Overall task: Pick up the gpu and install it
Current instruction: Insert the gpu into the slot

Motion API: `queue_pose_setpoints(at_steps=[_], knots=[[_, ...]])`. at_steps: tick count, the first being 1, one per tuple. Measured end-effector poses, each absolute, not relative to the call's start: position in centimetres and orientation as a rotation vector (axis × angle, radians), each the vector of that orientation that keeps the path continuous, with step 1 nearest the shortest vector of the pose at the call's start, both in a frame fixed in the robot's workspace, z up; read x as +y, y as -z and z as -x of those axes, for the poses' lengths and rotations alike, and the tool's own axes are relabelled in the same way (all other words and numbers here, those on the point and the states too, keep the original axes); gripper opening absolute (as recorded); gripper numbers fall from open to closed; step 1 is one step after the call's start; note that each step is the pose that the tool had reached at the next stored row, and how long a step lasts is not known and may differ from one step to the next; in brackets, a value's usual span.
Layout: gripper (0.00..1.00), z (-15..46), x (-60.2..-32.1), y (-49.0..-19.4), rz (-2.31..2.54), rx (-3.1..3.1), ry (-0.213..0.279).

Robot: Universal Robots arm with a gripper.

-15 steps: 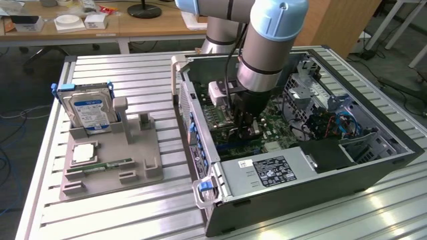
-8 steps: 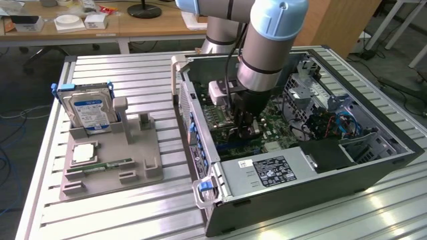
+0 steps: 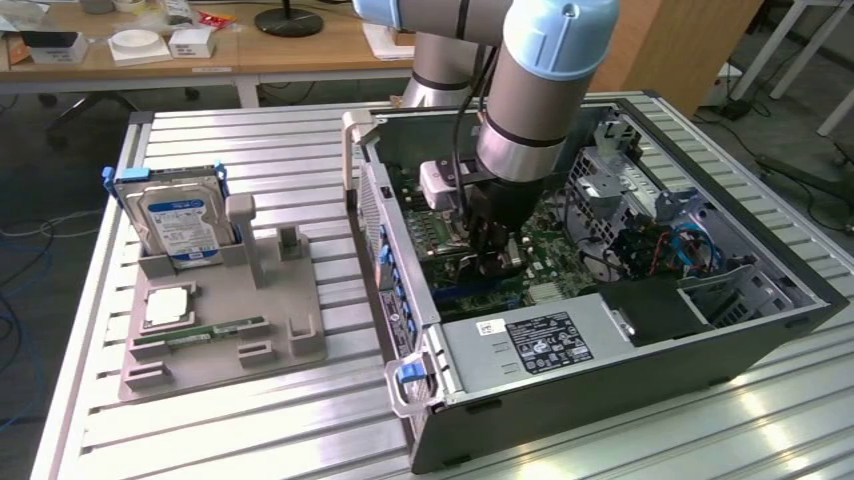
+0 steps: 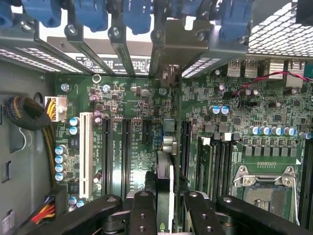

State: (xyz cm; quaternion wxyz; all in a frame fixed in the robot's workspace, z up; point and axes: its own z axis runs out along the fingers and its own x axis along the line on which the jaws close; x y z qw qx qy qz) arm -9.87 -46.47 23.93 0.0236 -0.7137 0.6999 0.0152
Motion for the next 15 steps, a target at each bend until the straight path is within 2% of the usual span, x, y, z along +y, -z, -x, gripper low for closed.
queue_pose_setpoints(at_steps=[15], knots=[[0.26, 10.07, -46.17, -23.58, 2.211, 2.165, -0.047]])
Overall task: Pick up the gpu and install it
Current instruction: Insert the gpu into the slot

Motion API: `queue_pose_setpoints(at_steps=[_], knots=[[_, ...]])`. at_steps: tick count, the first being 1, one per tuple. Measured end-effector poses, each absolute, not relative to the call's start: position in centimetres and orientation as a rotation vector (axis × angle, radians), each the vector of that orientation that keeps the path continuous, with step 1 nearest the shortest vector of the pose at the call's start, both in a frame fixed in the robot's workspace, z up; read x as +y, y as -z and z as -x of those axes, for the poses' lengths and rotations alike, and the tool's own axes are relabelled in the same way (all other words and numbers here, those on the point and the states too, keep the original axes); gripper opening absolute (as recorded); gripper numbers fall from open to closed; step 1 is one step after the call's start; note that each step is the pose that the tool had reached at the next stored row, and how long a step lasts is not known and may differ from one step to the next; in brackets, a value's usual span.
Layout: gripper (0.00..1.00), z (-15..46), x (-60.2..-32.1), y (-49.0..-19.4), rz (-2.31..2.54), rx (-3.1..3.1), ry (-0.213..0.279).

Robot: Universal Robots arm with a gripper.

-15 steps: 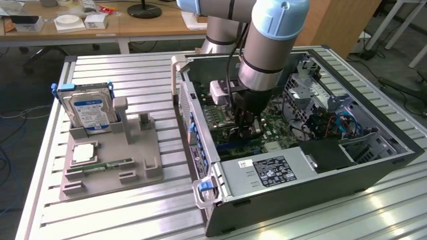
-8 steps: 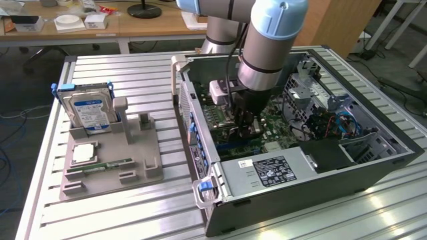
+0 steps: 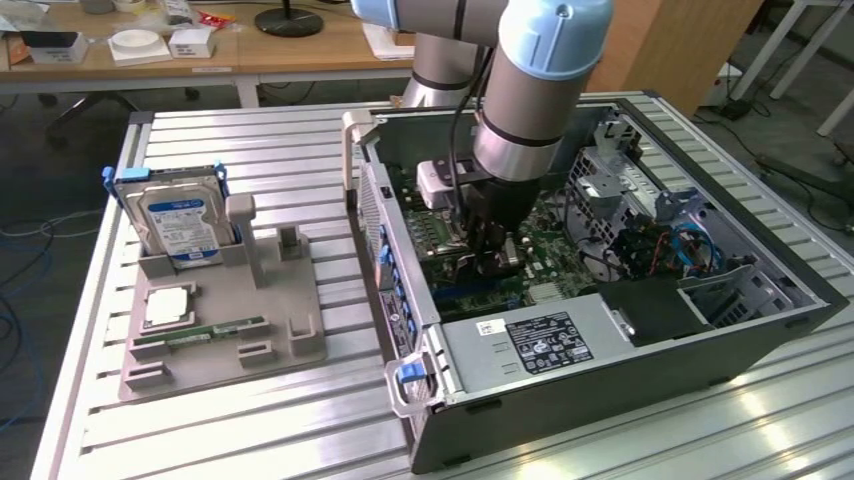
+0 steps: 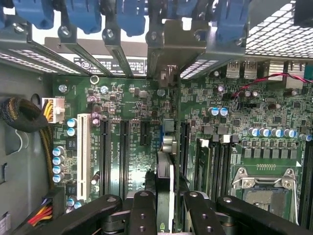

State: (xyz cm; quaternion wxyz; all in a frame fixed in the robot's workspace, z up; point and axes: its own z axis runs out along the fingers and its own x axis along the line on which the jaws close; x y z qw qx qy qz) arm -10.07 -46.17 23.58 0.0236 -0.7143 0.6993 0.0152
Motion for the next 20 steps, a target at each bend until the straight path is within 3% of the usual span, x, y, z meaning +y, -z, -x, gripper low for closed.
queue_pose_setpoints(at_steps=[20], knots=[[0.26, 10.06, -46.1, -23.85, 2.208, 2.16, -0.053]])
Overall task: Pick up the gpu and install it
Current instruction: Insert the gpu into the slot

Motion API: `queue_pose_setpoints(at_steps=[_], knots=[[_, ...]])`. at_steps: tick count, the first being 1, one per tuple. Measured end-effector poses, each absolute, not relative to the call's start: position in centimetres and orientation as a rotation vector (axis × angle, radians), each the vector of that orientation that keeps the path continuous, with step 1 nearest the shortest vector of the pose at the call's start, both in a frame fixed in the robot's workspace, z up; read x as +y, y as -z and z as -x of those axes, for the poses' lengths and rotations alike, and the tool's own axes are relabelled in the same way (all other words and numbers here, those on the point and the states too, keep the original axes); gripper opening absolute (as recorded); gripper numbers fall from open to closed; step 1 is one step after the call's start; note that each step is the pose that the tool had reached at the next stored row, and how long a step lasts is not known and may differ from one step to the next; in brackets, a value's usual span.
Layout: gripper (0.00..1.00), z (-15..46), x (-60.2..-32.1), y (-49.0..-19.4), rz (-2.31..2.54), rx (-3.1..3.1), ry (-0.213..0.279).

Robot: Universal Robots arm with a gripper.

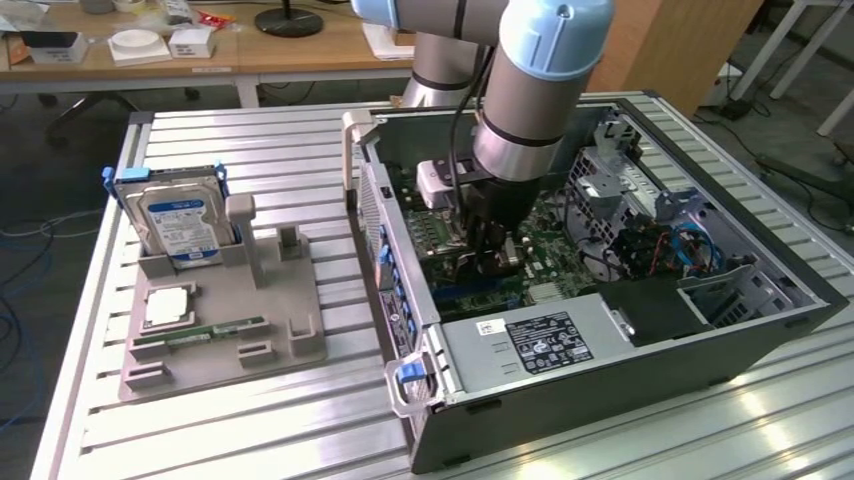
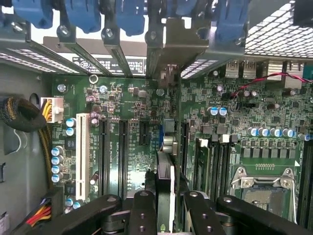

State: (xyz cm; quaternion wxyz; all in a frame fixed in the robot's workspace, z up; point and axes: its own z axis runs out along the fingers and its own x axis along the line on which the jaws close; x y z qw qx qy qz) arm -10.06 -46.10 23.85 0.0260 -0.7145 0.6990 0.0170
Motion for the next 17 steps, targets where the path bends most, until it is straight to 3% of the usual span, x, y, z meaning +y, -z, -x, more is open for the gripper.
queue_pose_setpoints(at_steps=[17], knots=[[0.26, 10.07, -46.18, -24.3, 2.21, 2.163, -0.05]])
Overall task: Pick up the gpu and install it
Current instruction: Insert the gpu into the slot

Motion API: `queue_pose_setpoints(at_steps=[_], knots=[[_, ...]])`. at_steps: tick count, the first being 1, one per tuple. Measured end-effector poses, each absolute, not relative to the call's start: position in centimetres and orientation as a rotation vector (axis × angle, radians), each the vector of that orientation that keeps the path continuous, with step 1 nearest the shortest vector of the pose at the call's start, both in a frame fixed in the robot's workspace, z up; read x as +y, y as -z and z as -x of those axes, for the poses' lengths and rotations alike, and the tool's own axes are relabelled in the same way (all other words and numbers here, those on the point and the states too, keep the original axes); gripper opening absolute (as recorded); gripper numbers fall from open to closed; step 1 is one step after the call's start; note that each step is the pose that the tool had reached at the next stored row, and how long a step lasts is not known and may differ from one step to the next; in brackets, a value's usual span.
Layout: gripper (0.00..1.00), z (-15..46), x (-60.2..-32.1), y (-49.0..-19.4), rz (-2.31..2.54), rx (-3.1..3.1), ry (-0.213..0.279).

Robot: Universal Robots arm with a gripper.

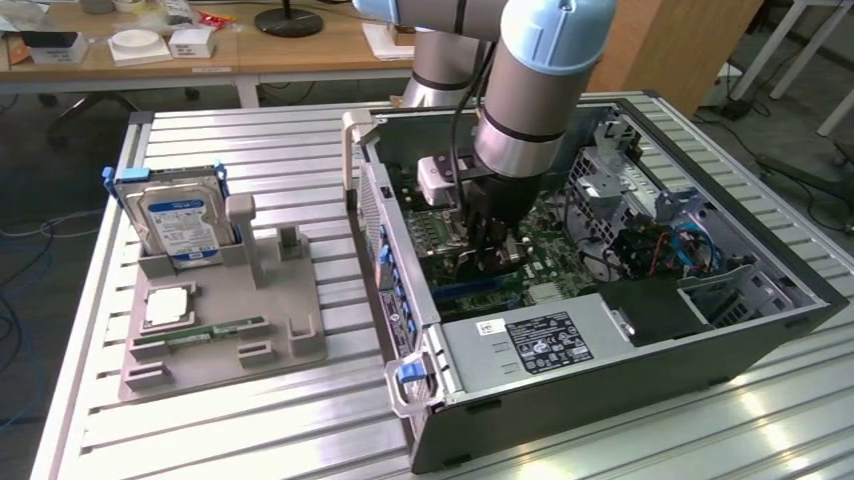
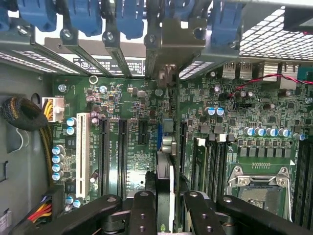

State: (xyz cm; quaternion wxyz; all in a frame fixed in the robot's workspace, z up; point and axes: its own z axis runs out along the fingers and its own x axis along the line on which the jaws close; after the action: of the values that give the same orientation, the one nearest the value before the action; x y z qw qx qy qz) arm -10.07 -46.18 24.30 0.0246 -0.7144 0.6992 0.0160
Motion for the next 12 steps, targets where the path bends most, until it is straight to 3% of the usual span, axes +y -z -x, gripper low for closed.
queue_pose_setpoints(at_steps=[12], knots=[[0.26, 10.06, -46.51, -24.29, 2.202, 2.173, -0.047]])
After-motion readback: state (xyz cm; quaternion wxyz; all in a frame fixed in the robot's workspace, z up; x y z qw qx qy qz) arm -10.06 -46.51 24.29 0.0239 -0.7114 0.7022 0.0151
